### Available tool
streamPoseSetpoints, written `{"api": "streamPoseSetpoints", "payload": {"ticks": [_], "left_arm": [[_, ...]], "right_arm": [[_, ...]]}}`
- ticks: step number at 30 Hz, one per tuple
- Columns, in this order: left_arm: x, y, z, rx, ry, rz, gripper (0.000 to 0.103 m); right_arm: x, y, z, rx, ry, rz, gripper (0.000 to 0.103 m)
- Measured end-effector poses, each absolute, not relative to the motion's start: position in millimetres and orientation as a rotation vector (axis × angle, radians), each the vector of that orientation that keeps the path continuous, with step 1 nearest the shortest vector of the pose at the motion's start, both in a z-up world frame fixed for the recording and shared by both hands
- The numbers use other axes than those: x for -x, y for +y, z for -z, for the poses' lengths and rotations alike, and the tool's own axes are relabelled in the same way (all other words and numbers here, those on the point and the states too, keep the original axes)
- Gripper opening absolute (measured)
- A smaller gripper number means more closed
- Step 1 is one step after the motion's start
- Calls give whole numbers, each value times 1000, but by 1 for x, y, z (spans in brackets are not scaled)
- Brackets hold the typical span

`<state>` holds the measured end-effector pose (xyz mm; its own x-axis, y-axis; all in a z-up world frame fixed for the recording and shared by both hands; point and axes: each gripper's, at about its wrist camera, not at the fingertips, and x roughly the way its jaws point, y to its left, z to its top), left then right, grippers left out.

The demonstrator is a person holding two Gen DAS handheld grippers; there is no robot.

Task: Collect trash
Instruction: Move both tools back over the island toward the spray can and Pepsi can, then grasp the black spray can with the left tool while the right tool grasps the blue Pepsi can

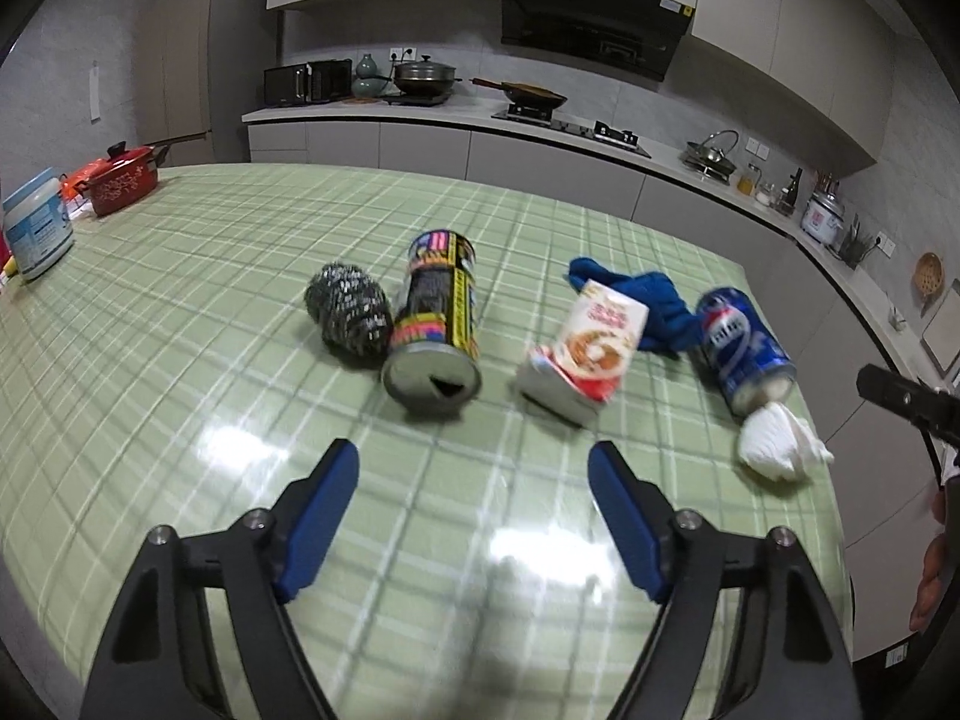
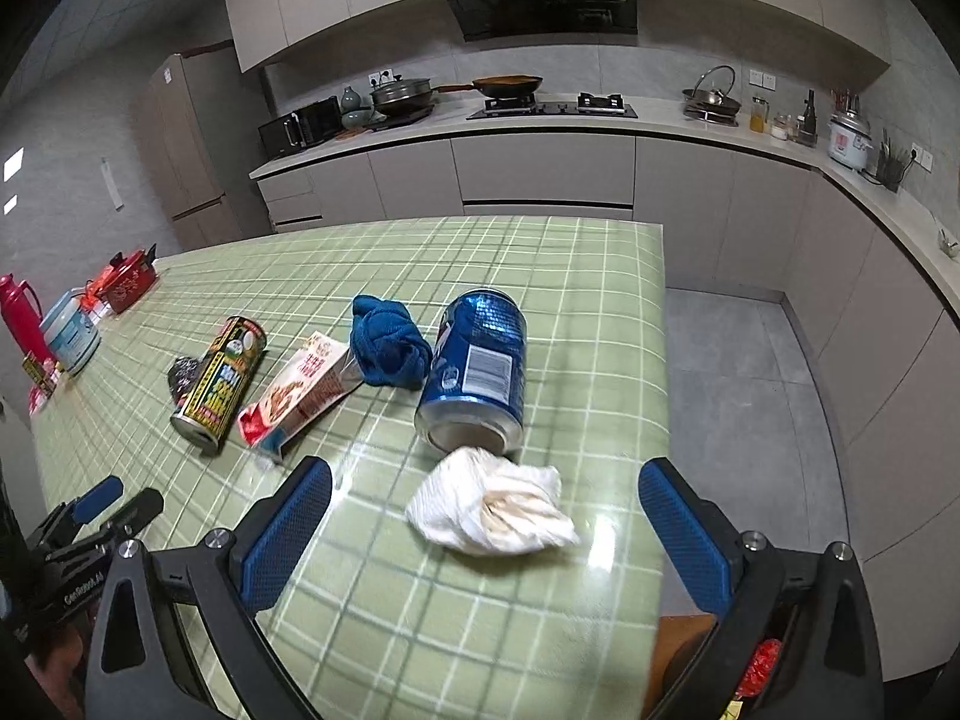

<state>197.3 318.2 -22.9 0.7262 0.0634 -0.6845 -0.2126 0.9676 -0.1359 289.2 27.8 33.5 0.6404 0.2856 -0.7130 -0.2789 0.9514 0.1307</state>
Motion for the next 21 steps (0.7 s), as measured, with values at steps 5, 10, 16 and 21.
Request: {"api": "streamPoseSetpoints", "payload": {"ticks": [5,10,16,21], "left_arm": [[-228,331,27,210,760,-146,68],[-256,342,32,210,776,-146,65],[-285,351,40,209,824,-124,65],[-304,349,47,190,854,-111,65]], "right_arm": [[-312,41,-28,-8,832,-312,97],[-339,54,-17,-4,858,-304,94],[-367,69,-3,9,890,-292,94],[-384,75,8,9,916,-289,94]]}}
